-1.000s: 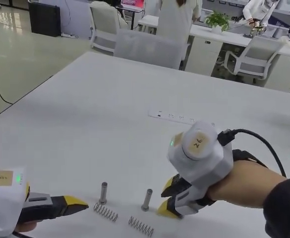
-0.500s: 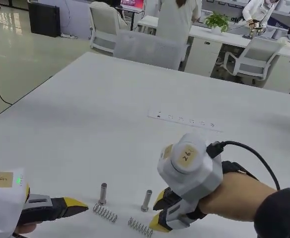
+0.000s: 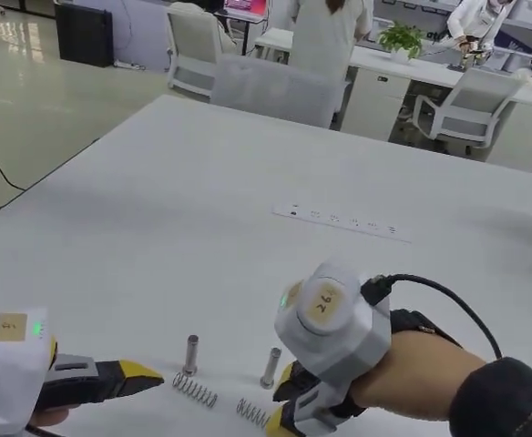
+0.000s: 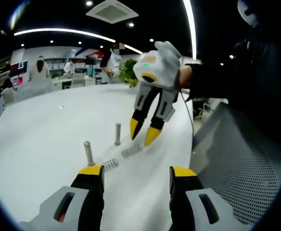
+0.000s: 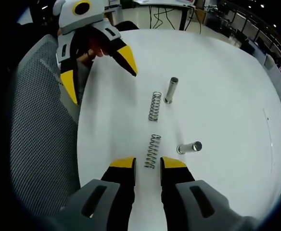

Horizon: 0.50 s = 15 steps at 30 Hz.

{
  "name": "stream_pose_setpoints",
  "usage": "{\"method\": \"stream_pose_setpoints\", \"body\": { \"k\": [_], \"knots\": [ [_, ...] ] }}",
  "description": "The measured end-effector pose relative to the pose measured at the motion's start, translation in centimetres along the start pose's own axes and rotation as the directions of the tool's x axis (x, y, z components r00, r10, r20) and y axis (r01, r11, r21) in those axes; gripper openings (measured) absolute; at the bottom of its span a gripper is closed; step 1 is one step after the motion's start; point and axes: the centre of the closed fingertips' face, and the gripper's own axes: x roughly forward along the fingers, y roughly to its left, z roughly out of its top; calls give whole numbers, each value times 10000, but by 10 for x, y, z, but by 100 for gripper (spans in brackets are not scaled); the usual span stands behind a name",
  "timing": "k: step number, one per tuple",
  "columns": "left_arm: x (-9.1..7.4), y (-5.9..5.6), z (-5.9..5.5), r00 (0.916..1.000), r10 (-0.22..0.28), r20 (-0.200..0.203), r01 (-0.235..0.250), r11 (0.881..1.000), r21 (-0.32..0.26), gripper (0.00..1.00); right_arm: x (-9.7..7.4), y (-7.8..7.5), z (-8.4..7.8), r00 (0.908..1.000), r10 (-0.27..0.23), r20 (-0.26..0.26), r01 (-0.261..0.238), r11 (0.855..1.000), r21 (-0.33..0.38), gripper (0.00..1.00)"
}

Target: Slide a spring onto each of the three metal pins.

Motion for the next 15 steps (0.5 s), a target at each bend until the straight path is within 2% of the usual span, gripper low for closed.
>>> {"method": "stream_pose_setpoints", "body": {
  "k": [11, 15],
  "knots": [
    [0, 2, -1, 10000, 34, -7, -34, 10000, -41, 49, 13, -8, -10, 9989, -309, -366, 324, 9986, 426, 14],
    [0, 2, -1, 10000, 41, -15, -41, 10000, -52, 48, 16, -7, -11, 9988, -247, -429, 269, 9983, 513, 14]
  ]
}}
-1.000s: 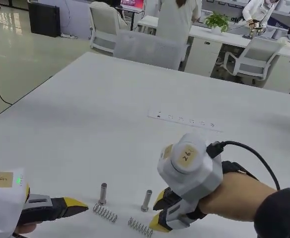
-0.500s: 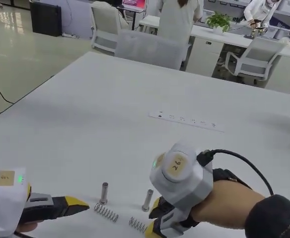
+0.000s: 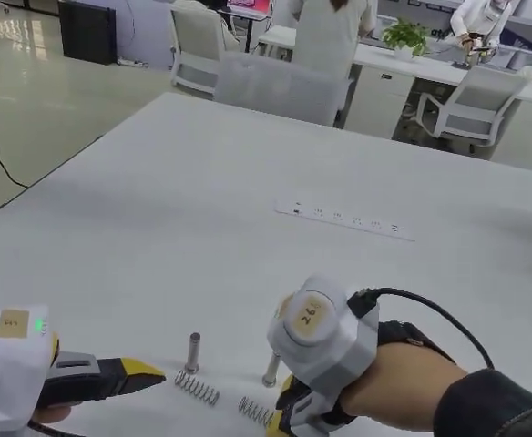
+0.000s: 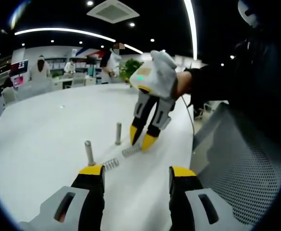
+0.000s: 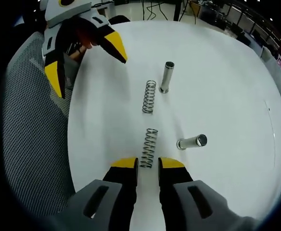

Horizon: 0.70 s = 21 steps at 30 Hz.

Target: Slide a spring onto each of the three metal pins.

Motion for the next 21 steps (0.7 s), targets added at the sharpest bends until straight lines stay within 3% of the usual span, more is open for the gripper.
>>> {"method": "stream_pose_setpoints", "body": {
  "k": [21],
  "knots": [
    [0, 0, 1, 10000, 42, -12, -42, 10000, 41, 48, 1, -2, -2, 9996, -260, -141, 253, 9987, -435, 7]
  ]
}}
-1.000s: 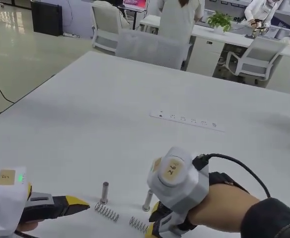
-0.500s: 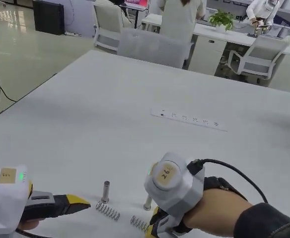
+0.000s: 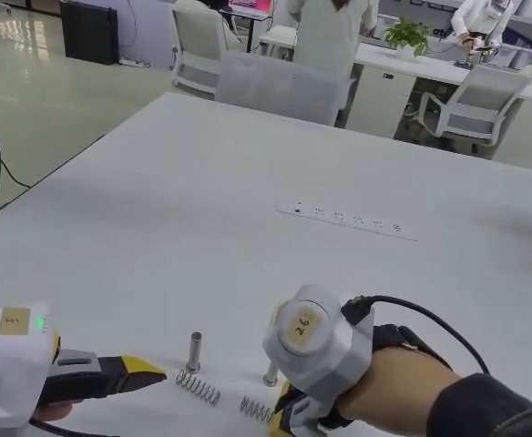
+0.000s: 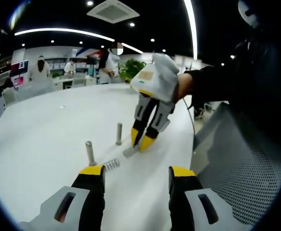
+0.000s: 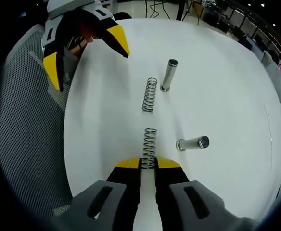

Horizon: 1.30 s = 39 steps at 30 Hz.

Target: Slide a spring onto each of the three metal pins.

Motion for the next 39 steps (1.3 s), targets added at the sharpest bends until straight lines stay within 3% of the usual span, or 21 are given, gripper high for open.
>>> {"method": "stream_pose_setpoints", "body": {
  "k": [8, 20, 24, 32, 39],
  "knots": [
    [1, 1, 3, 9999, -94, -54, 95, 9998, 155, 47, -13, 5, 9, 9992, 207, 354, -207, 9998, -9, 7],
    [5, 4, 18, 9995, -315, 29, 313, 9982, 513, 43, -41, 15, 32, 9945, 424, 956, -402, 9989, -255, 7],
    [6, 3, 22, 9993, -374, 94, 368, 9975, 605, 41, -46, 20, 43, 9906, 569, 1246, -507, 9973, -524, 7],
    [5, 2, 28, 9982, -426, 415, 400, 9973, 618, 36, -50, 33, 53, 9872, 872, 1338, -679, 9875, -1423, 7],
    [6, -6, 30, 9954, -757, 594, 716, 9951, 677, 27, -53, 40, 61, 9836, 1049, 1467, -764, 9793, -1876, 7]
  ]
}}
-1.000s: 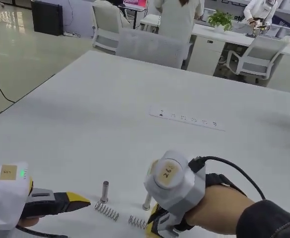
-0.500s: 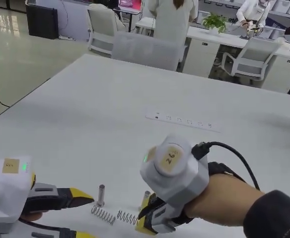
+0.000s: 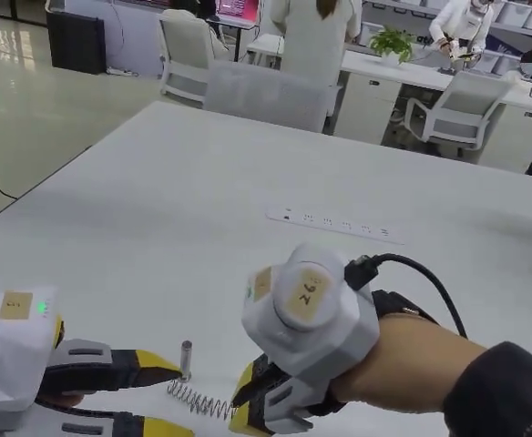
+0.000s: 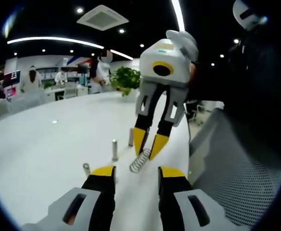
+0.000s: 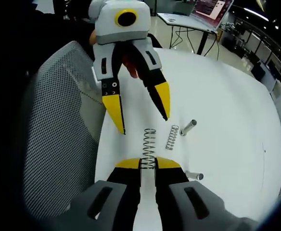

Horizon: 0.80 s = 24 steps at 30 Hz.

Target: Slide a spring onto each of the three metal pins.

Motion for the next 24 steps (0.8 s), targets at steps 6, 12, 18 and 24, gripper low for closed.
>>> {"method": "stream_pose_setpoints", "body": {
  "k": [6, 12, 18, 24],
  "knots": [
    [1, -5, 1, 9996, -253, 99, 254, 9997, -43, 22, -1, 4, 7, 9997, 188, 127, -183, 9992, -356, 7],
    [2, -9, 1, 9990, -442, 72, 443, 9990, -82, 17, 0, 8, 14, 9993, 304, 232, -283, 9961, -831, 7],
    [3, -12, 0, 9982, -602, 62, 603, 9982, -69, 12, 0, 11, 16, 9989, 374, 298, -340, 9937, -1071, 7],
    [4, -13, 1, 9981, -613, 60, 614, 9981, -81, 9, -1, 12, 16, 9986, 409, 329, -366, 9916, -1238, 7]
  ]
}}
